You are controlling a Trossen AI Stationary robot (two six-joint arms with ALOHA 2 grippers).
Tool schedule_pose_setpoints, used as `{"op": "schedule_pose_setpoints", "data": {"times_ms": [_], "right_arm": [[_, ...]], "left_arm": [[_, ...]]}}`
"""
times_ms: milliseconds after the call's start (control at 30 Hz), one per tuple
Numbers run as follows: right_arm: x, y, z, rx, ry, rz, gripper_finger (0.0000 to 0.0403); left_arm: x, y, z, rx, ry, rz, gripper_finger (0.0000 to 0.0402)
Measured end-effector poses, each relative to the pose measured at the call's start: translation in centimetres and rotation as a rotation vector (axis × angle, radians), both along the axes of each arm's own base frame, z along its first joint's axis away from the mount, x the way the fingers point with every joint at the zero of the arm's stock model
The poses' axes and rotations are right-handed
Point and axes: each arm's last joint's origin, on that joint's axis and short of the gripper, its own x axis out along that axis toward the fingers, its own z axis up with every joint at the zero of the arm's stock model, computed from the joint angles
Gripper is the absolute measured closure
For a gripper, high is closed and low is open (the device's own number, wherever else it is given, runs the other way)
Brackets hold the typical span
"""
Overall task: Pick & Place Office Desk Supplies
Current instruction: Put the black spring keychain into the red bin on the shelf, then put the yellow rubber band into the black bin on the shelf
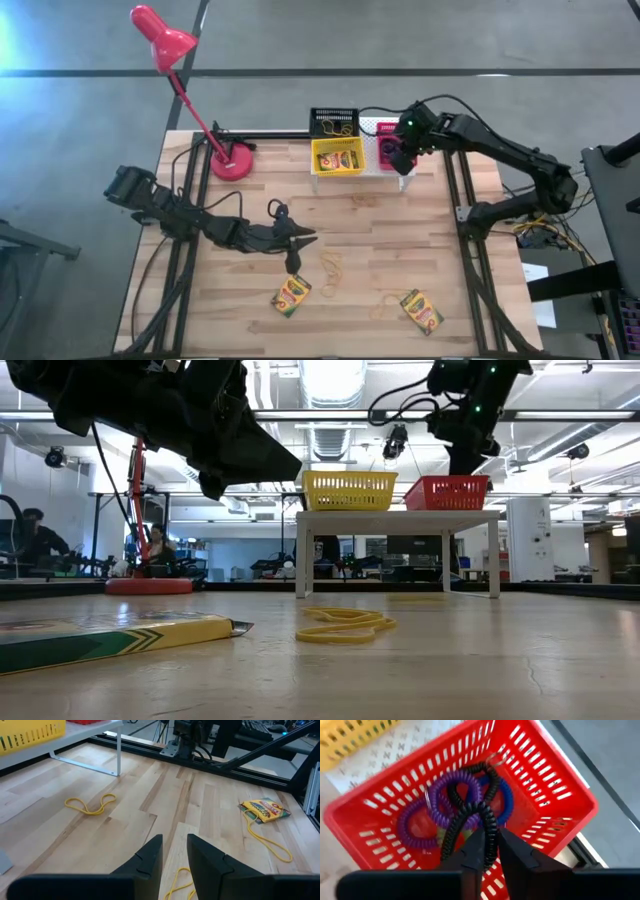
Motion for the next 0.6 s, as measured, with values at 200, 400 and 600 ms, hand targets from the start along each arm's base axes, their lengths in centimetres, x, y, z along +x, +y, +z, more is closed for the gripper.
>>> {"op": "schedule_pose_setpoints", "data": {"times_ms": [200,400,600], "right_arm": [[-0.5,0.4,2.1,-0.034,-0.07,-0.02,0.028],[-1.0,3.3,4.3,-0.048,-0.202,0.032,0.0247],[-0.2,10.2,2.7,-0.023,-0.301,0.249,0.0255]], "left_arm": [[0.0,0.0,0.0,0.0,0.0,0.0,0.0308],[0.0,0.0,0.0,0.0,0.0,0.0,0.0308],[0.0,0.0,0.0,-0.001,0.0,0.0,0.0308]]}}
